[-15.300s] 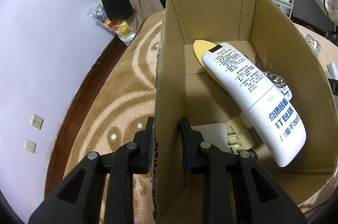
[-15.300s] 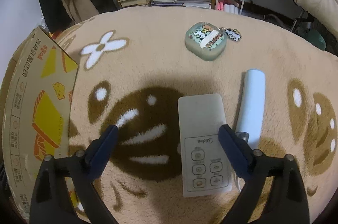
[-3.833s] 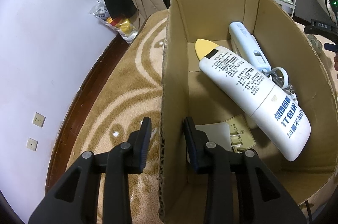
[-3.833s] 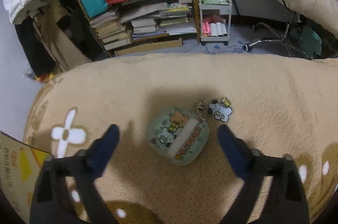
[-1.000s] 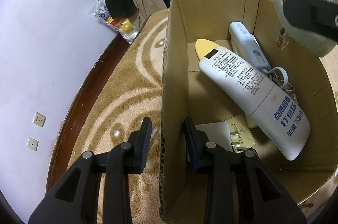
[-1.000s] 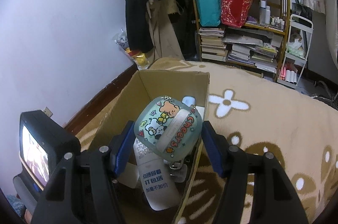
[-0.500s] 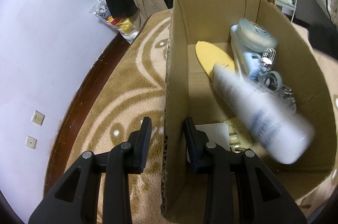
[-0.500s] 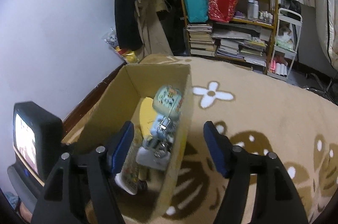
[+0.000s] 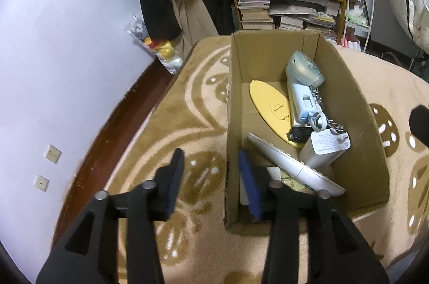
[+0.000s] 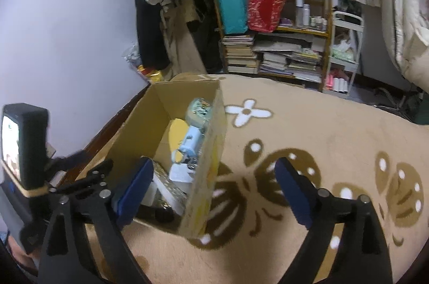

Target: Organize rigid objects

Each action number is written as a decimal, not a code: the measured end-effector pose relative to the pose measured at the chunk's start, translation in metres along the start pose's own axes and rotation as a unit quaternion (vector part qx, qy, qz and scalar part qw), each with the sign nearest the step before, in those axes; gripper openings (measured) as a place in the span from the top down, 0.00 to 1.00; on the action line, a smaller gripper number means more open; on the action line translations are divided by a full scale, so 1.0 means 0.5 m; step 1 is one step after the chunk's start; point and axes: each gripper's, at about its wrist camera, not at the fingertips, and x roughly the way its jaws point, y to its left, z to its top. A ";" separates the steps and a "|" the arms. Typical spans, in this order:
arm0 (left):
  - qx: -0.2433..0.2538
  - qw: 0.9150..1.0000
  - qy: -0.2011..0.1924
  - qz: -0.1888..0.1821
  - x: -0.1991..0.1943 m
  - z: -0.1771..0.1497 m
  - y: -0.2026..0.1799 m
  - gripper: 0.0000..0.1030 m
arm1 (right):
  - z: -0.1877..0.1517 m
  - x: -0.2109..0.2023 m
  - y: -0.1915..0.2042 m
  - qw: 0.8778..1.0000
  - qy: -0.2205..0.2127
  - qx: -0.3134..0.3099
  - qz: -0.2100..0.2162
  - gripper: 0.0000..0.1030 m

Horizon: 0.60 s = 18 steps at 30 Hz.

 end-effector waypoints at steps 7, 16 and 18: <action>0.012 0.999 -0.034 0.003 -0.064 -0.010 -0.010 0.20 | -0.018 -0.059 -0.018 0.999 -0.028 -0.002 -0.024 0.00; -0.011 0.995 -0.092 -0.035 -0.149 -0.028 -0.004 0.08 | -0.049 -0.130 -0.041 0.998 -0.052 0.017 -0.026 0.00; -0.015 0.993 -0.111 -0.039 -0.175 -0.037 -0.001 0.07 | -0.054 -0.148 -0.044 0.998 -0.060 0.018 -0.027 0.00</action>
